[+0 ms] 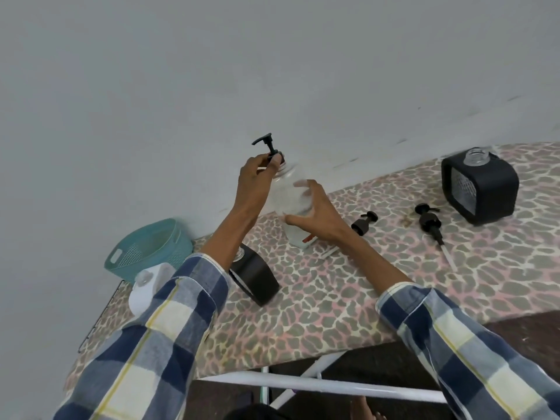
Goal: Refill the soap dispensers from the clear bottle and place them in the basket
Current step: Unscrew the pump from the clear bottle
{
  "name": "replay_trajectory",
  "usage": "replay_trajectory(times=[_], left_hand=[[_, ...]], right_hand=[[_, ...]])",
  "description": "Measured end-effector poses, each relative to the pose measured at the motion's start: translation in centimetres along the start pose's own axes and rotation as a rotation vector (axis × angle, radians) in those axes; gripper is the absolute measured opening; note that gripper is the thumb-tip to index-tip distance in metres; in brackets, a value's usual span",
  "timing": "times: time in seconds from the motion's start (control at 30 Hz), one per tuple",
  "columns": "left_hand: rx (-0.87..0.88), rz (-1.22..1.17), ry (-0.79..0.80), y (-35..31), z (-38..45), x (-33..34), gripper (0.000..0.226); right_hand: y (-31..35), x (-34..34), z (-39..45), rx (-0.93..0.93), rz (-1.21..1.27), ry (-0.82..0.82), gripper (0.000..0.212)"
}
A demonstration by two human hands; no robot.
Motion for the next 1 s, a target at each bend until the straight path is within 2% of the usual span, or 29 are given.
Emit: replay_trajectory(times=[0.2, 0.33, 0.5, 0.67, 0.83, 0.93, 1.0], left_hand=[[0.047, -0.033, 0.189, -2.0, 0.6, 0.1, 0.034], [0.066, -0.053, 0.215, -1.5, 0.7, 0.8, 0.034], [-0.003, -0.101, 0.150, -1.2, 0.6, 1.3, 0.022], [-0.006, -0.114, -0.064, -1.4, -0.4, 2.1, 0.014], [-0.071, -0.149, -0.285, -1.2, -2.6, 2.5, 0.044], [-0.047, -0.178, -0.240, -0.8, -3.0, 2.3, 0.047], [-0.001, -0.177, -0.183, -0.7, -3.1, 2.4, 0.033]], right_hand=[[-0.2, -0.2, 0.7, 0.036, 0.080, 0.056, 0.071], [-0.5, -0.2, 1.0, 0.041, 0.088, 0.049, 0.074], [-0.1, 0.1, 0.7, 0.028, 0.094, 0.053, 0.083], [0.3, 0.4, 0.4, -0.003, 0.088, 0.014, 0.091], [0.7, 0.5, -0.2, -0.058, 0.010, 0.012, 0.088], [1.1, 0.9, -0.3, -0.092, -0.039, -0.001, 0.090], [1.1, 0.9, -0.3, -0.105, -0.050, -0.010, 0.091]])
Point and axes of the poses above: each hand's wrist, its own z-axis towards the middle knuckle, its own x-axis out of the palm, y = z × x, the point moved 2 cm from there along z, towards the middle knuckle, and after that the axes turned 6 degrees about z, right-handed, at the moved point
